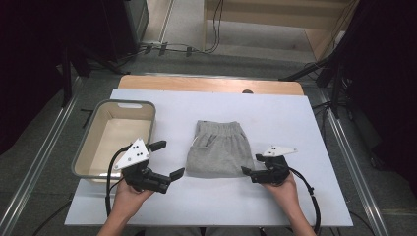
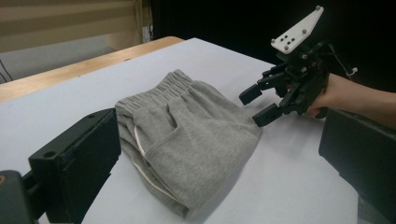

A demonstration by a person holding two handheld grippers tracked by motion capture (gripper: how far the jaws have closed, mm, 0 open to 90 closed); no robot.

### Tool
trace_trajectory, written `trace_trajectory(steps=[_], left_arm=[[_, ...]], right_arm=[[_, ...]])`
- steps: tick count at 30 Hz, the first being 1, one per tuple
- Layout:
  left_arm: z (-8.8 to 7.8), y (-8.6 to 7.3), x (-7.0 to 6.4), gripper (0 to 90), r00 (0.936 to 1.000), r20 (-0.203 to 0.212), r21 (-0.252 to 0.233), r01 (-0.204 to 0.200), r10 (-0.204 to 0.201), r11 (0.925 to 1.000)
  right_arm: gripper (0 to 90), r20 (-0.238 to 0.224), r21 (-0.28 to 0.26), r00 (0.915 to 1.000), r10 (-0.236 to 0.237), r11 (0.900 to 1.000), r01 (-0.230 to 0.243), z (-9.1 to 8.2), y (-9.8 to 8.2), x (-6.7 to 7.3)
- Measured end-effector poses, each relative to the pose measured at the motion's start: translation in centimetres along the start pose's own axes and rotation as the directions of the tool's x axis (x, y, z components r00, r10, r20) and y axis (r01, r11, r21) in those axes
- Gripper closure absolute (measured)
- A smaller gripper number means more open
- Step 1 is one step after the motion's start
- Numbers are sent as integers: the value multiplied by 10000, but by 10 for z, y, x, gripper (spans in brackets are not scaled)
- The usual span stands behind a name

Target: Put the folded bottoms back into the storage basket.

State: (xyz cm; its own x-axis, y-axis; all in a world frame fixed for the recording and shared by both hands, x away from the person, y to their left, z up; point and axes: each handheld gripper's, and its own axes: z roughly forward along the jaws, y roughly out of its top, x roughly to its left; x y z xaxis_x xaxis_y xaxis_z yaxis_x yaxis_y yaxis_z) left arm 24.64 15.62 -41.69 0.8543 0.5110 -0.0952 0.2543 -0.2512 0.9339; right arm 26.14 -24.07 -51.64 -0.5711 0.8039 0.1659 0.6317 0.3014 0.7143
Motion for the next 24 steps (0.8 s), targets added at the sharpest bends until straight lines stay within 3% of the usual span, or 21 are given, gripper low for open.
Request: trace_trajectory(steps=[14,16,17,19,22,24], left_arm=[[1,-1,0,0,10000,25,30,41,-41,10000],[2,-1,-1,0,10000,22,41,25,-26,10000],[2,-1,-1,0,10000,41,64,8,-8,10000],[3,-1,-1,0,10000,51,90,-32,32,10000],[3,-1,-1,0,10000,48,90,-2,2,10000],[4,-1,-1,0,10000,44,102,-12,12,9999]], right_arm=[[253,157,146,9994,323,9994,-325,7,0,4],[251,238,185,9995,223,9996,-228,7,0,6],[238,494,369,9984,-287,9990,269,8,0,11],[228,751,526,9956,-561,9972,522,10,1,16],[244,911,639,9934,-694,9959,637,11,2,19],[311,952,586,9946,-413,9976,358,10,3,18]])
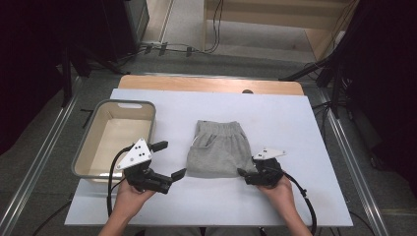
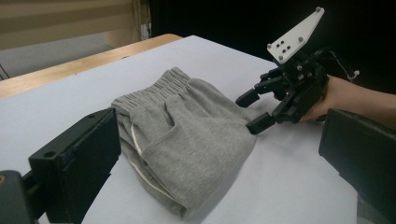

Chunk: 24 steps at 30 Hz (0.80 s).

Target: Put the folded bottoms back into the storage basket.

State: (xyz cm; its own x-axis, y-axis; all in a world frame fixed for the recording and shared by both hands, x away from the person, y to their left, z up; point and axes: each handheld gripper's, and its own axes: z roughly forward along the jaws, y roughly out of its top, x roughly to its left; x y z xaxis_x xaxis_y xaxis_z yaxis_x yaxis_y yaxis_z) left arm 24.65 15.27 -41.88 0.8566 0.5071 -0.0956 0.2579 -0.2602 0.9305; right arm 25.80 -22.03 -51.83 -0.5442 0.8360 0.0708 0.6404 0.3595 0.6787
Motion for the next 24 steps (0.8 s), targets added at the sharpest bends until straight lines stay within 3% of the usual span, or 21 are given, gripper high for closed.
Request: trace_trajectory(steps=[3,12,14,18,24], left_arm=[[1,0,0,0,10000,23,7,7,-7,10000],[3,-1,-1,0,10000,56,49,5,-5,10000],[4,-1,-1,0,10000,72,71,16,-16,10000],[5,-1,-2,0,9999,101,113,21,-22,9999],[6,-2,-2,0,9999,116,136,24,-26,9999]], right_arm=[[414,-99,-86,9990,427,9990,-428,-2,0,-5],[540,125,-102,9988,478,9988,-476,-2,0,-7],[615,-45,-66,9991,430,9991,-430,-3,1,-6],[676,-321,-24,9985,433,9991,-434,-2,1,-7],[658,-535,50,9970,566,9984,-564,-1,2,-9]])
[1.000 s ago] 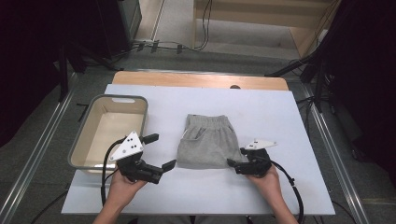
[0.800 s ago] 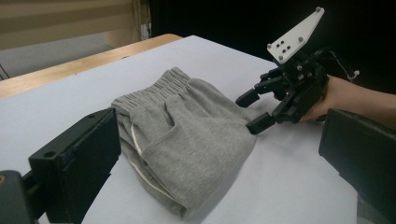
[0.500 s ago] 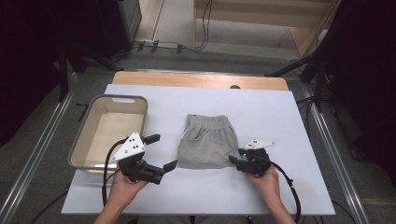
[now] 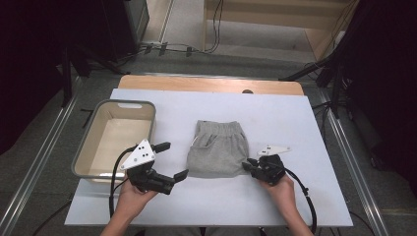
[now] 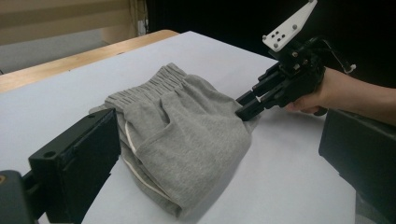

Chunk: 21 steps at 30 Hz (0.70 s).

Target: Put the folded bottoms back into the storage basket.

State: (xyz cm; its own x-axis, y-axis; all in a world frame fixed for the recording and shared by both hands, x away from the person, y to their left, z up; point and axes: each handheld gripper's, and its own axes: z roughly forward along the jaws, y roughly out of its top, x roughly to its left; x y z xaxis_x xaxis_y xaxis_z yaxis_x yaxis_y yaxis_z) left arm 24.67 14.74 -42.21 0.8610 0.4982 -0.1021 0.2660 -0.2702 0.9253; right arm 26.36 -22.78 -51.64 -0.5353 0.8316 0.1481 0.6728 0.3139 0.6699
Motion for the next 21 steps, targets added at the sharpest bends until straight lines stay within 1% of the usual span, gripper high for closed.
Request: trace_trajectory(steps=[3,4,5,6,7,8,9,10,11,13,14,16,17,18,19,21], left_arm=[[2,-1,-1,0,10000,26,18,2,-2,10000],[2,-1,-1,0,10000,26,18,2,-2,10000],[3,-1,-1,0,10000,41,45,-6,6,10000],[3,-1,-1,0,10000,56,73,-11,11,10000],[4,-1,-2,0,10000,53,108,-21,20,9999],[4,-1,-2,0,10000,53,108,-21,20,9999],[5,-1,-2,0,10000,70,110,-26,25,9999],[5,-1,-2,0,10000,73,121,-26,25,9999],[6,-1,-3,0,10000,89,131,-29,28,9999],[7,-2,-3,0,10000,97,145,-18,17,9999],[8,-2,-3,0,9999,103,180,-21,19,9998],[9,-2,-4,0,9999,124,188,-33,31,9998],[11,-2,-5,0,9999,154,214,-41,38,9998],[11,-2,-5,0,9999,154,214,-41,38,9998],[12,-2,-5,0,9998,178,268,-65,60,9996],[13,-2,-5,0,9998,166,286,-79,74,9996]], right_arm=[[579,-88,14,9998,-172,9999,172,0,0,3],[578,9,62,9993,-382,9993,382,0,0,5],[578,9,62,9993,-382,9993,382,0,0,5],[579,119,117,9983,-578,9983,577,1,0,7],[634,191,143,9984,-531,9985,528,0,1,6],[634,191,143,9984,-531,9985,528,0,1,6],[692,154,98,9991,-391,9992,389,0,1,3],[692,154,98,9991,-391,9992,389,0,1,3],[773,-79,110,9988,-473,9988,474,0,1,1],[783,-124,99,9987,-496,9987,497,0,1,1],[793,-113,57,9981,-609,9981,609,1,1,2],[803,-143,51,9983,-562,9984,563,0,1,2],[807,-329,6,9986,-411,9992,411,0,0,0],[807,-329,6,9986,-411,9992,411,0,0,0],[808,-487,-34,9982,-343,9994,341,0,0,-2],[808,-554,-75,9981,-255,9997,251,1,0,-3]])
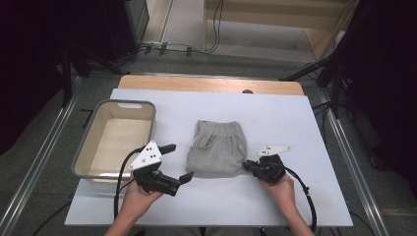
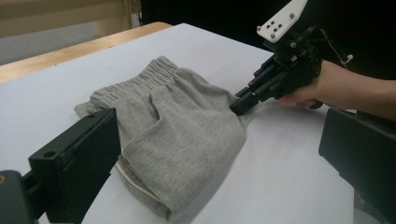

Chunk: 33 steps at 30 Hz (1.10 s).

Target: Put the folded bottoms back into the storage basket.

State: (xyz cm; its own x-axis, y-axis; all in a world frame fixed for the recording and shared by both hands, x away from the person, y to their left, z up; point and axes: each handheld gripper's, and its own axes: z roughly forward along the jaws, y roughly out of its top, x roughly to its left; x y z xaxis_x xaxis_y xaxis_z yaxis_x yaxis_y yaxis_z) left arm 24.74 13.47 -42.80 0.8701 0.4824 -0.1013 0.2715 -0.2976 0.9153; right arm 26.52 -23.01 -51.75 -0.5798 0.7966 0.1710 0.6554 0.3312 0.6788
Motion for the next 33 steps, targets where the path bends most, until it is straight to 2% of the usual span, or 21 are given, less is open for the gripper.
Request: trace_trajectory(steps=[10,19,27,33], left_arm=[[7,3,3,0,9999,-54,132,127,-126,9998],[16,8,9,0,9992,-114,450,383,-379,9983],[27,13,22,0,9959,-348,457,855,-839,9953],[40,18,31,0,9907,-584,641,1269,-1233,9898]], right_arm=[[808,-181,7,9998,108,9999,-108,0,0,-2],[808,-269,-9,9995,147,9999,-147,0,0,-3],[808,-314,-8,9995,99,10000,-99,0,0,-3],[807,-316,-31,9995,-21,10000,20,0,0,-3]])
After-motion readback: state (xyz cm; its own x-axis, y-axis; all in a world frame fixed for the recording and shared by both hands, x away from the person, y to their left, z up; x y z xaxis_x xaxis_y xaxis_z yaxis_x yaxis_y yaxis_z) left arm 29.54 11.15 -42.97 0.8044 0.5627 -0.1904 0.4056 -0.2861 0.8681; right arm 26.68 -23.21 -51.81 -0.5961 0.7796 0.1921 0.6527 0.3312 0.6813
